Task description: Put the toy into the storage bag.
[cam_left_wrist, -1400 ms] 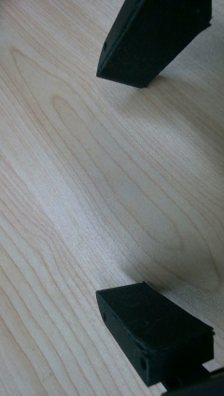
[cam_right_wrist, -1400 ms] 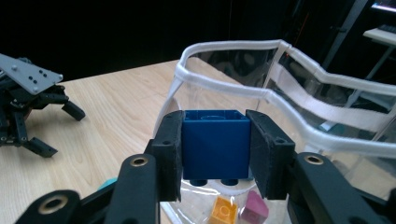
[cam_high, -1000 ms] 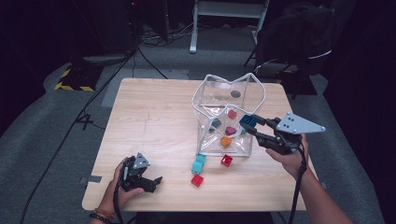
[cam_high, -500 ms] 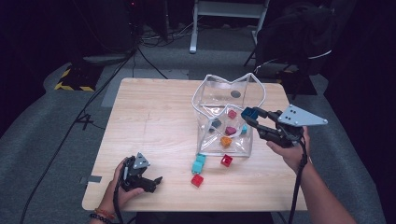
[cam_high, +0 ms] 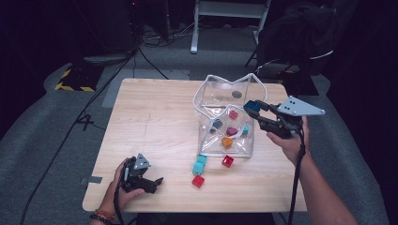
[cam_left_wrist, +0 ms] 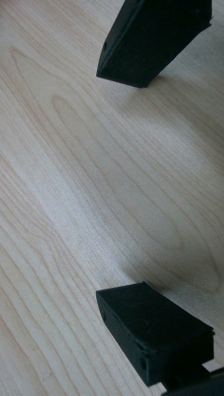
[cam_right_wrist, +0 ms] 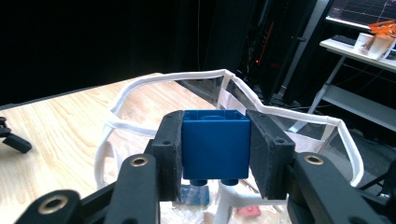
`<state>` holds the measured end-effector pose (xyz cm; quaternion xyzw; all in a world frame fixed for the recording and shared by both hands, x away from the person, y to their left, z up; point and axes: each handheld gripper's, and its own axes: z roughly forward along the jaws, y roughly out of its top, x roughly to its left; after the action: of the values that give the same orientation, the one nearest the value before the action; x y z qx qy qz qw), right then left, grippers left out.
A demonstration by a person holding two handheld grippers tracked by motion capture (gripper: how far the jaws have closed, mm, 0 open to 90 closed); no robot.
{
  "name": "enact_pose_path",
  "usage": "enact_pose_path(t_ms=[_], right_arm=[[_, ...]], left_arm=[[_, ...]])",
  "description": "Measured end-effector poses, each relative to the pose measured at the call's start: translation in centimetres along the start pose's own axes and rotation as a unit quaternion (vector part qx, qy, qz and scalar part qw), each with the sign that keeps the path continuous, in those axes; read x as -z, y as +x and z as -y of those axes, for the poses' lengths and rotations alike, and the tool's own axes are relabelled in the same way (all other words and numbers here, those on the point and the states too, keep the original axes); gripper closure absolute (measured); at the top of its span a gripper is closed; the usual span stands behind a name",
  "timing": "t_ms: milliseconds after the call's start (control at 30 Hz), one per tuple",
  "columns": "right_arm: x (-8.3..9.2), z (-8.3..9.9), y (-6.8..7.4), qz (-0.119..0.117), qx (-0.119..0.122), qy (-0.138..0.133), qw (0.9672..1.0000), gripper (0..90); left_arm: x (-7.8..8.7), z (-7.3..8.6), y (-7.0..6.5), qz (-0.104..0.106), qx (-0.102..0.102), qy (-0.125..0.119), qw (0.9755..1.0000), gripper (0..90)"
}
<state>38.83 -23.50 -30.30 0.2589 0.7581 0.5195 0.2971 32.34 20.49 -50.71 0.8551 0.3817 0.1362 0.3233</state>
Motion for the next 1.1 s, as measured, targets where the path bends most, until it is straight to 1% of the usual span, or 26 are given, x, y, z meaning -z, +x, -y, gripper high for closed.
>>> enact_pose_path(t_ms=[367, 633, 833, 1100], right_arm=[[-1.6, 0.0, -0.9, 0.017, -0.008, 0.012, 0.9998, 59.4], [-2.6, 0.1, -1.7, 0.026, -0.019, 0.021, 0.9993, 59.4], [-3.1, 0.4, -2.2, 0.032, -0.027, 0.029, 0.9987, 59.4], [-3.6, 0.6, -2.4, 0.038, -0.029, 0.037, 0.9982, 59.4]], left_arm=[[0.0, 0.0, 0.0, 0.0, 0.0, 0.0, 1.0, 0.1], [0.0, 0.0, 0.0, 0.001, 0.001, 0.0, 1.0, 0.1], [0.0, 0.0, 0.0, 0.001, 0.001, 0.0, 1.0, 0.1], [0.0, 0.0, 0.0, 0.001, 0.001, 0.0, 1.0, 0.1]])
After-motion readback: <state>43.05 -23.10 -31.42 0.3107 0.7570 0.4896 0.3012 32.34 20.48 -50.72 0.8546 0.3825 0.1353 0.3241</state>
